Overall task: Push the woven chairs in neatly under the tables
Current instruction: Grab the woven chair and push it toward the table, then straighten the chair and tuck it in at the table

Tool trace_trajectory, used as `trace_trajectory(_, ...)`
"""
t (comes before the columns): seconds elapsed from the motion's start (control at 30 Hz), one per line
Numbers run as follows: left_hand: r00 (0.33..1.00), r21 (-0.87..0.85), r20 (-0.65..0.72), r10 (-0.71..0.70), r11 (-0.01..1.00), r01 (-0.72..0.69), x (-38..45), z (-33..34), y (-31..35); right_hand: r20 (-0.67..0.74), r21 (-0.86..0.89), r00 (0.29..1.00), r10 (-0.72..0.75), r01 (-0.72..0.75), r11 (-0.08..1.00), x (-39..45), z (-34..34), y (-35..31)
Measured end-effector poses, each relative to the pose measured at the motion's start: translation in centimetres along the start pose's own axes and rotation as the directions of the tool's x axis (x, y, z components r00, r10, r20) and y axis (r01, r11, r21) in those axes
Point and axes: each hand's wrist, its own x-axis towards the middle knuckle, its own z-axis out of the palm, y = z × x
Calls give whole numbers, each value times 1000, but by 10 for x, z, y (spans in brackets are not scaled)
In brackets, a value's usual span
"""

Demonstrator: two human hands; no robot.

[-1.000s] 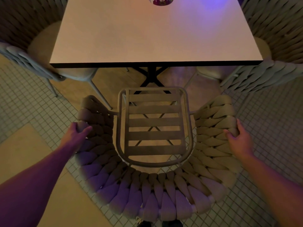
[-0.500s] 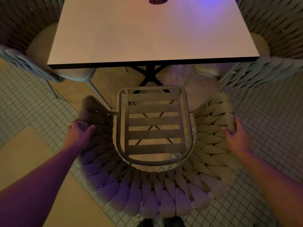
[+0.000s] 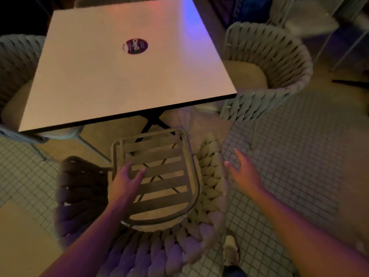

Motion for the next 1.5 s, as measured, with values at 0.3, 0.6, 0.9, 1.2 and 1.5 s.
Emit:
trace_trajectory(0.3,994,-313,12,-107,944,105,-55,160,165,31,290,983,183,-184,939,59,-160,101)
trace_trajectory(0.6,974,-510,98,-205,830,226,-65,289,282,111,283,983,144,-170,944,143,-266,157)
trace_trajectory(0.9,925,-714,211,-316,596,367,52,385,412,169,191,982,82,-114,975,329,-350,176)
trace_trajectory(1.2,887,-777,213,-410,479,408,118,454,518,207,204,978,37,-80,976,505,-438,186)
trace_trajectory(1.5,703,-819,-297,-645,551,160,131,510,560,409,122,895,-179,141,983,711,-464,200)
